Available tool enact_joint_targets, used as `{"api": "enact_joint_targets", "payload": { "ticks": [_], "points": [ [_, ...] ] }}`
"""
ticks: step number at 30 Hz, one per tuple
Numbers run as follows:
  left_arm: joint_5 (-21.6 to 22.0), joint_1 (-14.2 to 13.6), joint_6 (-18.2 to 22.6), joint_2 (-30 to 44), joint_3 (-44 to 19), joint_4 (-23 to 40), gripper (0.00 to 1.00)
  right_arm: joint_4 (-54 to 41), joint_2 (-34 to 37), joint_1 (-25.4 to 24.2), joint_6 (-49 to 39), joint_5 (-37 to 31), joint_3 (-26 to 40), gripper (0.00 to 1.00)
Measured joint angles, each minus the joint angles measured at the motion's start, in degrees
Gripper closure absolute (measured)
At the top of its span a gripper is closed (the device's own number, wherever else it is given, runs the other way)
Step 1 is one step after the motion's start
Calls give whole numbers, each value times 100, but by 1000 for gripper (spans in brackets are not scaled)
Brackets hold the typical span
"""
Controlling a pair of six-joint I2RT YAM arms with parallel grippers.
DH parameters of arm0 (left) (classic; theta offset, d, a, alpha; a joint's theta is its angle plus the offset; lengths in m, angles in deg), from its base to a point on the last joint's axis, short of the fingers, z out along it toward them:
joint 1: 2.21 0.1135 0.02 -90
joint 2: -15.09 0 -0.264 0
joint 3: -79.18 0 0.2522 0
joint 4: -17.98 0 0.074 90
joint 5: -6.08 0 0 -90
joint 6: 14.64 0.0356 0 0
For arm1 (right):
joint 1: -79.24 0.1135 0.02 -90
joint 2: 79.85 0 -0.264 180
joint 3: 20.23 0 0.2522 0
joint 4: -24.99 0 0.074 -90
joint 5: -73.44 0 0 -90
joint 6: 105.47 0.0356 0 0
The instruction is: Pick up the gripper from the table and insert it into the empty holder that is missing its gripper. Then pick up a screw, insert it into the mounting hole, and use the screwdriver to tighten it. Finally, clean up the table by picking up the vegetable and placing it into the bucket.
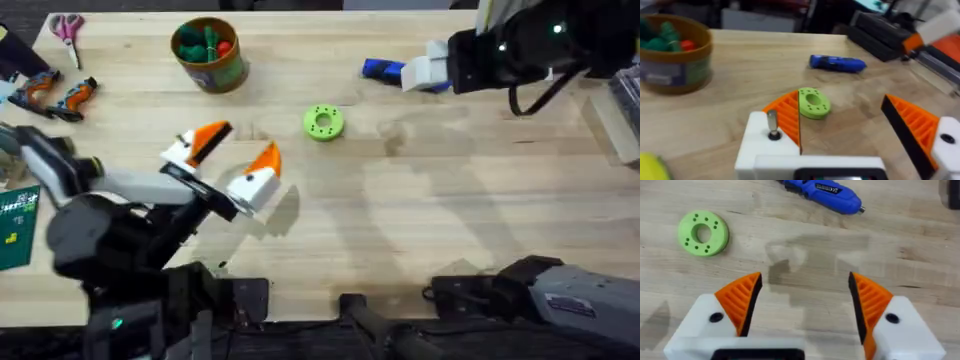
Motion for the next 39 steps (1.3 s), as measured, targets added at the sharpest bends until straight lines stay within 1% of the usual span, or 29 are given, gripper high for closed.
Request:
{"api": "enact_joint_targets", "payload": {
  "ticks": [2, 3, 7, 9, 12, 15, 17, 22, 24, 27, 32, 37, 39],
  "points": [
    [445, 0, -49, 0, -371, 540, 14, 0, 0, 0, 0, -2, 0, 8],
    [674, 2, -29, 0, -617, 925, 14, 0, 0, 0, 0, 0, 0, 9],
    [1394, 0, 90, 56, -1552, 2164, 15, 2, 0, 0, 0, 0, 0, 8],
    [1756, 0, 139, 246, -2057, 2827, 15, 2, 0, 0, 0, 0, 0, 8],
    [2211, 0, 185, 698, -2678, 3539, 15, -2, 0, 0, 0, 0, 0, 9],
    [2611, 0, 226, 1269, -3242, 4049, 15, -4, 0, 0, 0, 0, 0, 9],
    [2799, 0, 366, 1689, -3622, 4349, 15, -3, 0, 0, 0, 0, 0, 9],
    [3093, 0, 885, 2751, -4470, 4898, 15, -2, 0, 0, 0, 0, 0, 8],
    [3194, 0, 993, 3092, -4700, 4997, 15, -4, 0, 0, 0, 0, 0, 8],
    [3267, 0, 1102, 3597, -4963, 4961, 15, -4, 0, 0, 0, 0, 0, 8],
    [3317, 0, 1163, 4033, -5035, 5131, 15, -4, 0, 0, 0, 0, 0, 8],
    [3409, 0, 1187, 4352, -5035, 5133, 15, -4, 0, 0, 0, 0, 0, 7],
    [3532, 0, 1187, 4553, -5037, 5188, 15, -4, 0, 0, 0, 0, 0, 8]
  ]
}}
